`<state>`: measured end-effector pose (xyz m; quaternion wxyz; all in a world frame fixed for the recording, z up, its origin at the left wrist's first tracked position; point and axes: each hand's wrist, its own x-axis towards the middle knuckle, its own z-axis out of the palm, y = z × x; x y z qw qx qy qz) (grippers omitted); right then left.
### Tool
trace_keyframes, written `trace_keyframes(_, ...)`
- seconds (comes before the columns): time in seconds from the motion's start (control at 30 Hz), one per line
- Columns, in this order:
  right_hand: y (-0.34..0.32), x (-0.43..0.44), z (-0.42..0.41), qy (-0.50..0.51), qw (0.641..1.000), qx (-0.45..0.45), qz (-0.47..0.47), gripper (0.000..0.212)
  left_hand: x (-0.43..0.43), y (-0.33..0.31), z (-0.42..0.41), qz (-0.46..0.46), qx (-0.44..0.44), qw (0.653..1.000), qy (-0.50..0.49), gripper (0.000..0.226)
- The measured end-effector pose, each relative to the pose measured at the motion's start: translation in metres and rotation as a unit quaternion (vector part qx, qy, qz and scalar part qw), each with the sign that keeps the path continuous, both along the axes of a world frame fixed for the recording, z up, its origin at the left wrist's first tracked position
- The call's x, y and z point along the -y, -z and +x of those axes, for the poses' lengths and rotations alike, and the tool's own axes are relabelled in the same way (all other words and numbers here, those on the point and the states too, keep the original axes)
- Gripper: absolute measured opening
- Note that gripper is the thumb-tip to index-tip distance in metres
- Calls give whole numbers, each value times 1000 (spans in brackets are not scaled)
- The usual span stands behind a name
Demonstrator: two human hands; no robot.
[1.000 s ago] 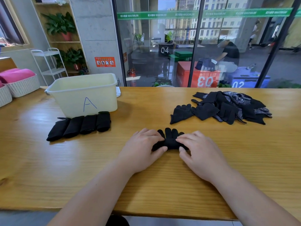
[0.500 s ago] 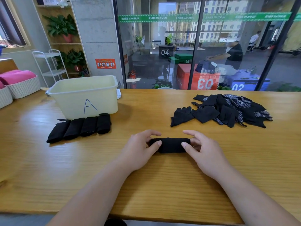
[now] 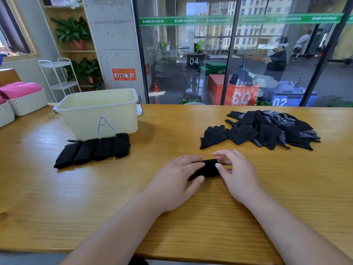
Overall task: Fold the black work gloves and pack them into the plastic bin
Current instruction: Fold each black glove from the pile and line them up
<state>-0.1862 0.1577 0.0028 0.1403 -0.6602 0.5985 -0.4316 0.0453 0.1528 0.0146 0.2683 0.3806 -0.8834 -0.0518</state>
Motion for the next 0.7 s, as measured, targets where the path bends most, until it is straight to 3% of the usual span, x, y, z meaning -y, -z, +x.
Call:
trace_keyframes(0.1,-2,-3,-4,-8,1000,-25,12,40,-3,4,-3,35,100,994,8,65)
trace_keyframes(0.2,-7,-15,-7,-59,990,-120,50,48,-4,4,0,49,131,990,15,71)
trace_keyframes(0.37,-10,-34,0,-145,912,-347,161,82,-6,3,-1,100,147,984,25,77)
trace_keyframes(0.53,-6,-32,1,-131,901,-377,169,83,-5,5,-3,102,177,979,27,80)
trace_keyframes(0.7,-5,-27,0,-130,923,-348,100,64,8,13,6,82,92,992,24,64)
